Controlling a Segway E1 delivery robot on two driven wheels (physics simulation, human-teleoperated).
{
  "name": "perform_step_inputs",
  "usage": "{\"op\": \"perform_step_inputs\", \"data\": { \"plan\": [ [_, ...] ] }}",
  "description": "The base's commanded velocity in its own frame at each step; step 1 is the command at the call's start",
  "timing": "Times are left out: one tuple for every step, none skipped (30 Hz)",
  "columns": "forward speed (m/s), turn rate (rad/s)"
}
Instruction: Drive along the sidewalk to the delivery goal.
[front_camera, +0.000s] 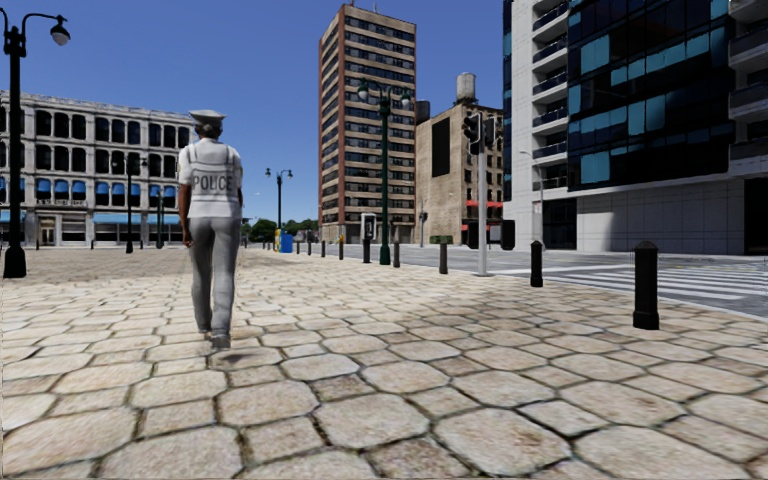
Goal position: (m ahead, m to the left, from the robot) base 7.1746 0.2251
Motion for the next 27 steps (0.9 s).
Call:
{"op": "perform_step_inputs", "data": {
  "plan": [
    [1.17,0.00],
    [1.17,0.00],
    [1.17,0.00],
    [1.17,0.00],
    [1.17,0.00],
    [1.17,0.00],
    [1.17,0.00],
    [1.17,0.00],
    [1.17,0.00],
    [1.17,0.00],
    [1.17,0.00],
    [1.17,0.00],
    [1.17,0.00],
    [1.17,0.00],
    [1.17,0.00],
    [1.17,0.00],
    [1.17,0.00],
    [1.17,0.00],
    [1.17,0.00],
    [1.17,0.00],
    [1.17,0.00],
    [1.17,0.00],
    [1.17,0.00],
    [1.17,0.00],
    [1.17,0.00],
    [1.17,0.00],
    [1.17,0.00]
  ]
}}
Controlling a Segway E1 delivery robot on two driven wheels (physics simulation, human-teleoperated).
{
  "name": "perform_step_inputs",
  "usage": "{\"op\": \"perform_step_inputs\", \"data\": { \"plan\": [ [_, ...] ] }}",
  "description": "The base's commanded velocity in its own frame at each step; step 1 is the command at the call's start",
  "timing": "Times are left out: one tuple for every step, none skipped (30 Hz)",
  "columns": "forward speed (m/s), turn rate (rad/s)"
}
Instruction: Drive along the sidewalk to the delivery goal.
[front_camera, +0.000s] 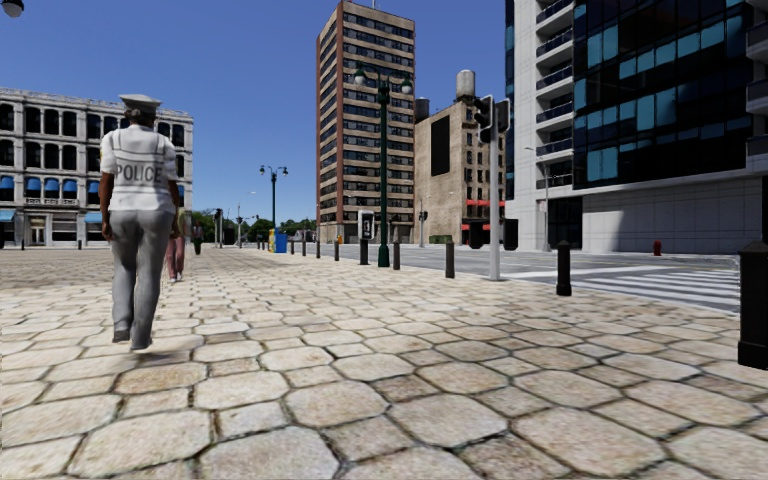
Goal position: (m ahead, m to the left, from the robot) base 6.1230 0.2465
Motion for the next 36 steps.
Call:
{"op": "perform_step_inputs", "data": {
  "plan": [
    [1.17,0.00],
    [1.17,0.00],
    [1.17,0.00],
    [1.17,0.00],
    [1.17,0.00],
    [1.19,0.00],
    [1.19,0.00],
    [1.20,0.00],
    [1.20,0.00],
    [1.22,0.00],
    [1.22,0.00],
    [1.22,0.00],
    [1.22,0.00],
    [1.23,0.00],
    [1.23,0.00],
    [1.23,0.00],
    [1.23,0.00],
    [1.23,0.00],
    [1.23,0.00],
    [1.23,0.00],
    [1.23,0.00],
    [1.23,0.00],
    [1.23,0.00],
    [1.23,0.00],
    [1.23,0.00],
    [1.23,0.00],
    [1.24,0.00],
    [1.24,0.00],
    [1.24,0.00],
    [1.24,0.00],
    [1.24,0.00],
    [1.24,0.00],
    [1.24,0.00],
    [1.24,0.00],
    [1.24,0.00],
    [1.25,0.00]
  ]
}}
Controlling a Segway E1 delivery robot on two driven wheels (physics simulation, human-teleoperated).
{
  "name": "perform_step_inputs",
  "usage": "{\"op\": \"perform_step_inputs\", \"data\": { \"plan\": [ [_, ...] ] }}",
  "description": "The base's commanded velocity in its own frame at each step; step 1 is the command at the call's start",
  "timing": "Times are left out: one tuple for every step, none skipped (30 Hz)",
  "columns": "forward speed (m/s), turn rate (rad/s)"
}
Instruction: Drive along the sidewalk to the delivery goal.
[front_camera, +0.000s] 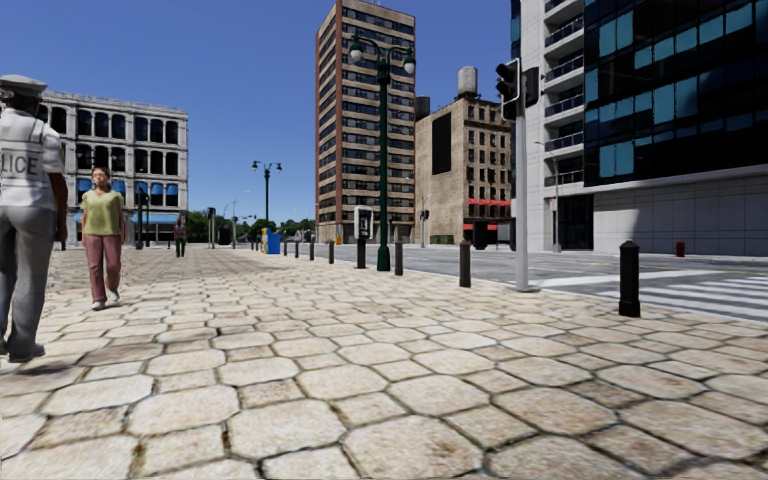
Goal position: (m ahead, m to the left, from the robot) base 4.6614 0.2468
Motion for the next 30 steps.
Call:
{"op": "perform_step_inputs", "data": {
  "plan": [
    [1.25,0.00],
    [1.25,0.00],
    [1.29,0.00],
    [1.38,0.00],
    [1.44,0.00],
    [1.45,0.00],
    [1.46,0.00],
    [1.46,0.00],
    [1.46,0.00],
    [1.46,0.03],
    [1.46,0.15],
    [1.46,0.22],
    [1.46,0.23],
    [1.46,0.23],
    [1.45,0.23],
    [1.45,0.23],
    [1.45,0.23],
    [1.45,0.23],
    [1.45,0.23],
    [1.45,0.23],
    [1.45,0.23],
    [1.45,0.23],
    [1.45,0.24],
    [1.45,0.24],
    [1.45,0.24],
    [1.45,0.24],
    [1.45,0.24],
    [1.44,0.25],
    [1.43,0.32],
    [1.42,0.38]
  ]
}}
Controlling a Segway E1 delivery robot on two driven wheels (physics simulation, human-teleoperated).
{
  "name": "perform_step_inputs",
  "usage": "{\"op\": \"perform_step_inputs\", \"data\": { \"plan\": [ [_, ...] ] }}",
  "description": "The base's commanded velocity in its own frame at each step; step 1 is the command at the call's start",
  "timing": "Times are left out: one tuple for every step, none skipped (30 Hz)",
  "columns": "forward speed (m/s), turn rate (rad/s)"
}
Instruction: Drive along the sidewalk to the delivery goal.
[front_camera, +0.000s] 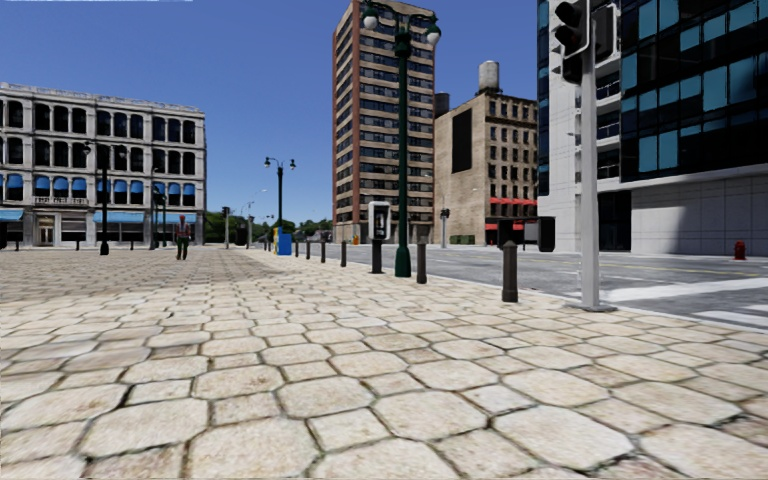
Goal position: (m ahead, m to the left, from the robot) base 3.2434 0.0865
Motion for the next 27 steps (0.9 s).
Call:
{"op": "perform_step_inputs", "data": {
  "plan": [
    [1.40,0.40],
    [1.38,0.40],
    [1.37,0.40],
    [1.37,0.40],
    [1.37,0.40],
    [1.37,0.40],
    [1.37,0.40],
    [1.37,0.40],
    [1.37,0.40],
    [1.37,0.40],
    [1.37,0.40],
    [1.37,0.40],
    [1.37,0.40],
    [1.37,0.33],
    [1.37,0.00],
    [1.37,0.00],
    [1.37,0.00],
    [1.37,0.00],
    [1.37,0.00],
    [1.37,0.00],
    [1.37,0.00],
    [1.37,0.00],
    [1.37,0.00],
    [1.37,0.00],
    [1.34,0.00],
    [1.30,0.00],
    [1.28,0.00]
  ]
}}
